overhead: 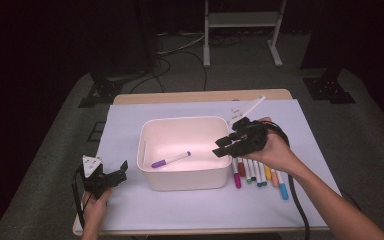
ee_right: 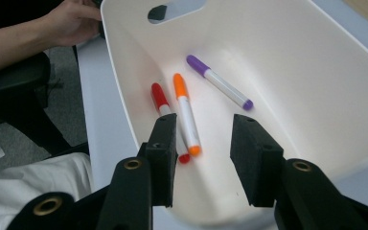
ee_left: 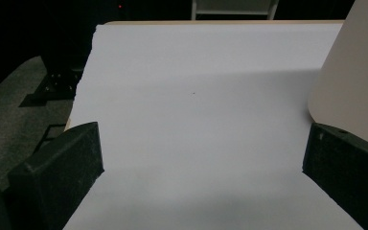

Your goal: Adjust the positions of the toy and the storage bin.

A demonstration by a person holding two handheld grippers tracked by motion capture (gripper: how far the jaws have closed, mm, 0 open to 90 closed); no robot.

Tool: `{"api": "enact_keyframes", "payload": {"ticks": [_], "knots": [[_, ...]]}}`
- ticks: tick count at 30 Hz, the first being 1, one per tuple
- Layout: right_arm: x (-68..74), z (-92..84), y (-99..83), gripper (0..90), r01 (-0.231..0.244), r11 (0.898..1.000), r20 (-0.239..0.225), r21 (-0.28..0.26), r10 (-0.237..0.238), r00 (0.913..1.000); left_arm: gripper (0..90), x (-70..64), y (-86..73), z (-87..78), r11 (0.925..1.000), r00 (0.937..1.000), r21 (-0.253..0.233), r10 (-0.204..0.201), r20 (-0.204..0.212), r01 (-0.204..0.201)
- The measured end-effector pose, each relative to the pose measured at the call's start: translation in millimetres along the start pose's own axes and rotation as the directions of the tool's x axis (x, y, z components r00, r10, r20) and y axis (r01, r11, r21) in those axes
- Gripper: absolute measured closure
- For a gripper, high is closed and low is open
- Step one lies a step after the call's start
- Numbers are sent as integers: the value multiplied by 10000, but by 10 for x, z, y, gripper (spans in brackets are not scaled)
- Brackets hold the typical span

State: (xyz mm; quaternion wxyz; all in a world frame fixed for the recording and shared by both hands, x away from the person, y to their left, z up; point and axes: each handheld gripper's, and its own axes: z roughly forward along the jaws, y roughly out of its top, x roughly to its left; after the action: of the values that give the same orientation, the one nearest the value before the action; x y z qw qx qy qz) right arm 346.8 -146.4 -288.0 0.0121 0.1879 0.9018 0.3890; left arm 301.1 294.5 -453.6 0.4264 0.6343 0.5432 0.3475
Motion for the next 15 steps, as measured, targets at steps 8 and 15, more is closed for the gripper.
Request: {"api": "enact_keyframes", "payload": {"ticks": [8, 15], "knots": [[-99, -347, -456, 575, -741, 9969, 797, -257, 760, 9939, 0, -6, 0, -1, 10000, 10000, -11, 44, -6, -45], [-223, -462, -953, 566, -1577, 9870, 1360, -326, 1607, 9776, 0, -4, -1, 2, 10000, 10000, -34, 48, -28, -48]]}}
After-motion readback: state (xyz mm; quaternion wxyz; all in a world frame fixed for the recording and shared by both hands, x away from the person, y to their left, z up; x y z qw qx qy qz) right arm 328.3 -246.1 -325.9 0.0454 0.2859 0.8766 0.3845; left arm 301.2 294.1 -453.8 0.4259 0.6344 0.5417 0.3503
